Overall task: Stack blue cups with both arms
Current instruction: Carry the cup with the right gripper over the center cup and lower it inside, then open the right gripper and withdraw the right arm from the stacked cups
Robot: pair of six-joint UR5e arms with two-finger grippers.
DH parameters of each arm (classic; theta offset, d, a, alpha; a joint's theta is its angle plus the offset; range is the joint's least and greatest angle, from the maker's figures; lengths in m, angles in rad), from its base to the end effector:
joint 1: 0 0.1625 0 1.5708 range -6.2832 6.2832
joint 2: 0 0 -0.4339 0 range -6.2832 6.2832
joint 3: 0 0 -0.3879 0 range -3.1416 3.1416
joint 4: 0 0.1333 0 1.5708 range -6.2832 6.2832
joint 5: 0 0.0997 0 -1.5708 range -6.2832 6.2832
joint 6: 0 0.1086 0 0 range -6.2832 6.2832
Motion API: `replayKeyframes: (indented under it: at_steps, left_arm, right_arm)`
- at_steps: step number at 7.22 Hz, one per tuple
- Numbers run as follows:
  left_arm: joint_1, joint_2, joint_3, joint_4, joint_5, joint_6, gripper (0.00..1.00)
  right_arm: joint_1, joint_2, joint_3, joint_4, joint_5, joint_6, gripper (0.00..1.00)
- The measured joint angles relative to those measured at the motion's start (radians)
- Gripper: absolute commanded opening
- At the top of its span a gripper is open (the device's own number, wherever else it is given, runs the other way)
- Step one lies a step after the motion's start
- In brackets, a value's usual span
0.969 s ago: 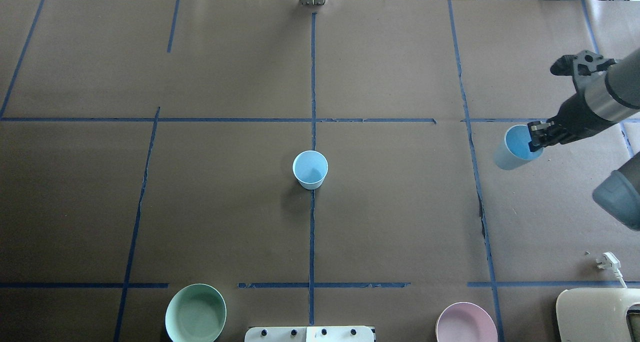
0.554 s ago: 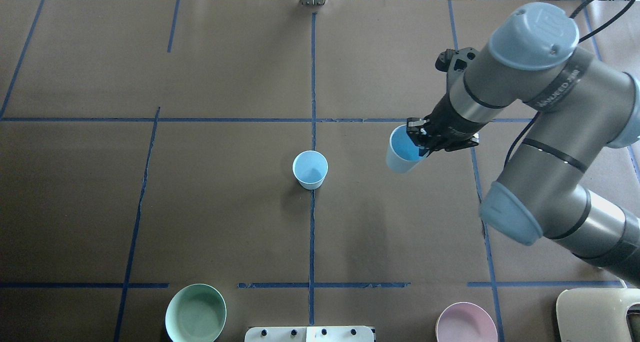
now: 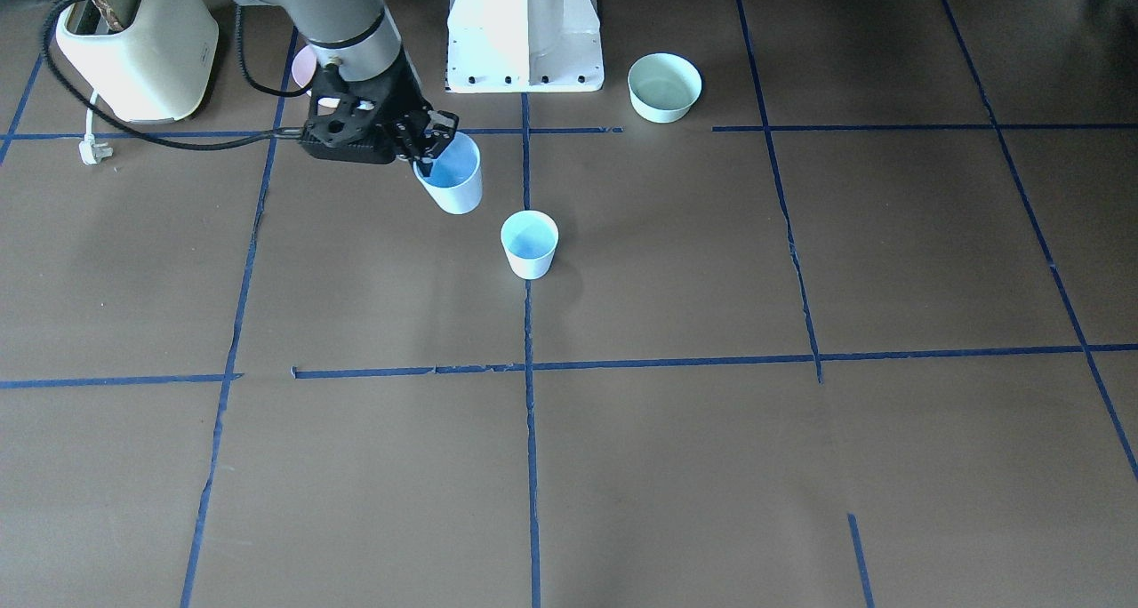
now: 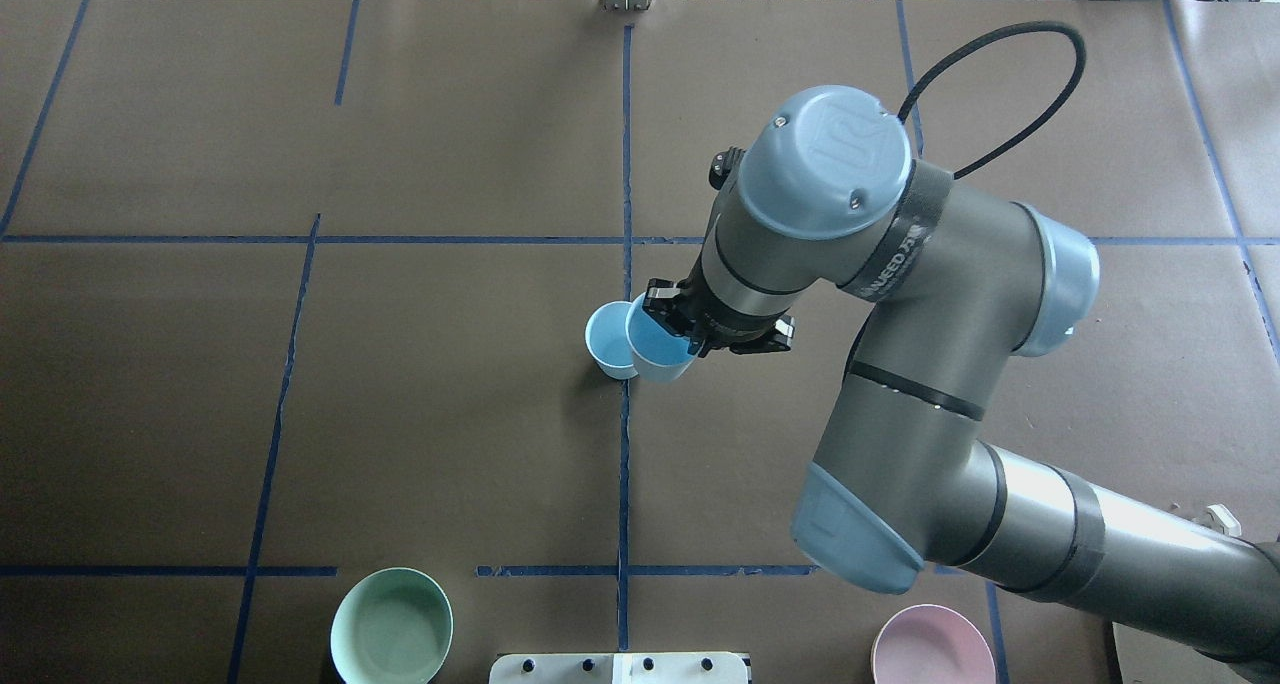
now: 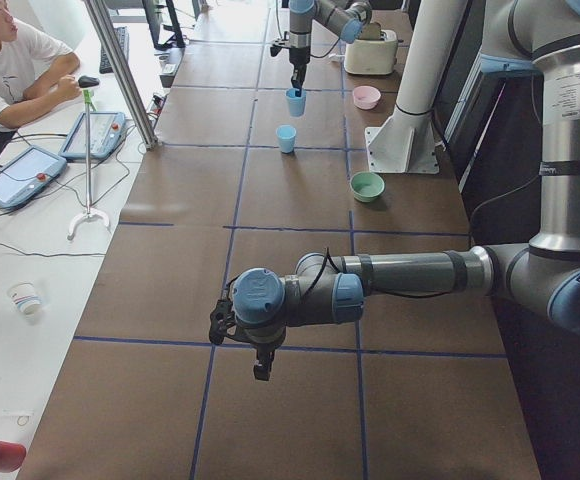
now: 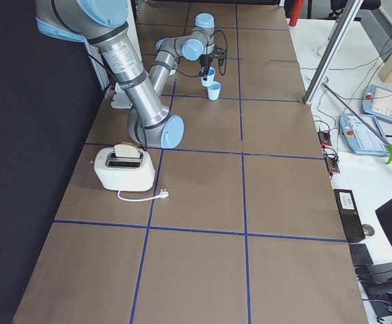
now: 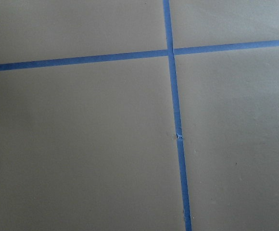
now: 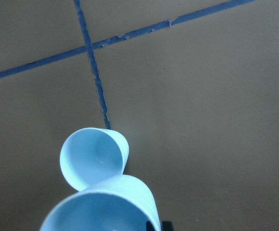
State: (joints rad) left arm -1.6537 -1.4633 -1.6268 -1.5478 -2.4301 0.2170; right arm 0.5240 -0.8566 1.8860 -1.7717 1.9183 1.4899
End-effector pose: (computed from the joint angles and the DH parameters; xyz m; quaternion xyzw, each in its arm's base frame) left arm -0.0869 -0.4293 0.6920 0.0287 0.4167 0.0454 0.9075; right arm -0.4945 -0.3970 0.1535 -0.0330 -0.4256 0.1302 0.8949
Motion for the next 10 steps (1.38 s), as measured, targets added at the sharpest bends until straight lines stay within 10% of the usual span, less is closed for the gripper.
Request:
replayKeyframes:
  at_steps: [7, 9, 10]
  left_arm:
    - [0.0, 0.0, -0.007, 0.0, 0.0, -0.002, 1.0]
    - [0.0, 0.0, -0.007, 0.0, 0.0, -0.002, 1.0]
    - [0.0, -0.001, -0.007, 0.0, 0.0, -0.002, 1.0]
  right_arm:
    - [-0.02, 0.054, -0.144, 0.091, -0.085, 0.02, 0.01]
    - [-0.021, 0.054, -0.157, 0.093, -0.088, 0.016, 1.0]
    - [-0.021, 0.052, -0.16, 0.096, -0.091, 0.008, 1.0]
